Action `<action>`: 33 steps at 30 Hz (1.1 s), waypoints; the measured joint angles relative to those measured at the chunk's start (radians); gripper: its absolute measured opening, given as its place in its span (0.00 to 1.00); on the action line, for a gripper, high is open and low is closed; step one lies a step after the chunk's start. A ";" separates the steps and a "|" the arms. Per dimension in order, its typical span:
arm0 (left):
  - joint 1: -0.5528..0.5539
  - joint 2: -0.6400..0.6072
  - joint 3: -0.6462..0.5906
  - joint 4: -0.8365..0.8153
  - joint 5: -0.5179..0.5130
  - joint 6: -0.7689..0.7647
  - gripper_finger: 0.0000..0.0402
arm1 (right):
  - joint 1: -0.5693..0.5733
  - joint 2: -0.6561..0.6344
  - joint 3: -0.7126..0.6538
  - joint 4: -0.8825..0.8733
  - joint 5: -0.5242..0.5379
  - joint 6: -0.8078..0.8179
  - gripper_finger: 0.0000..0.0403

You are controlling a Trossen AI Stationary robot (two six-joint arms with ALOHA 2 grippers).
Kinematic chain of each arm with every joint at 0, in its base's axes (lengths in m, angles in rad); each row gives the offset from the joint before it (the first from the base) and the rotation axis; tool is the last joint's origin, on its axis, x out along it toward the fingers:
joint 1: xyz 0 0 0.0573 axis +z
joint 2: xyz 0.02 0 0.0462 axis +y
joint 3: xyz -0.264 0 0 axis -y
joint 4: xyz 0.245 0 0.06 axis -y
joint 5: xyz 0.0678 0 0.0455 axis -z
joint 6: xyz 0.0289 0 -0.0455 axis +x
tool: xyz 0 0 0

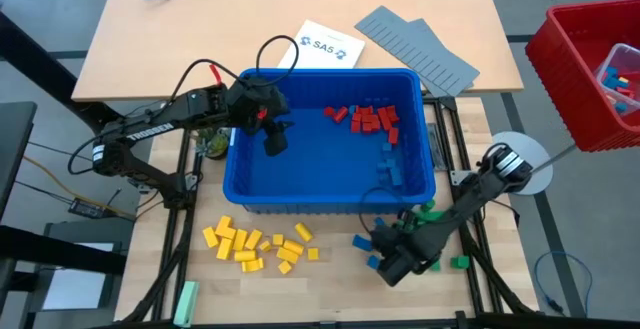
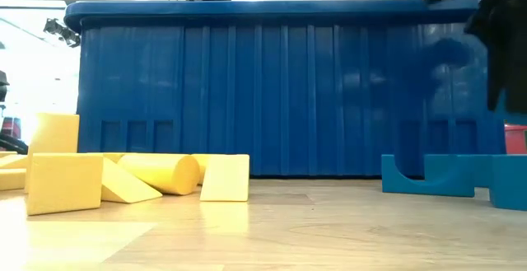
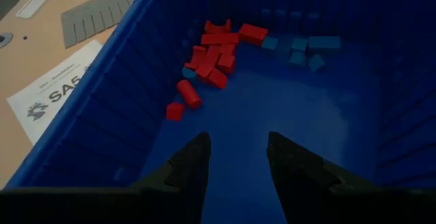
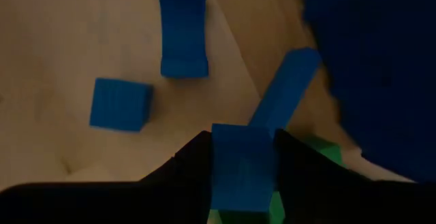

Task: Sort blocks
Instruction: Remove the blue block from the blue bin

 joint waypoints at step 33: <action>0.000 0.000 0.000 -0.033 0.023 0.002 0.39 | -0.033 -0.056 0.172 -0.045 -0.164 -0.175 0.41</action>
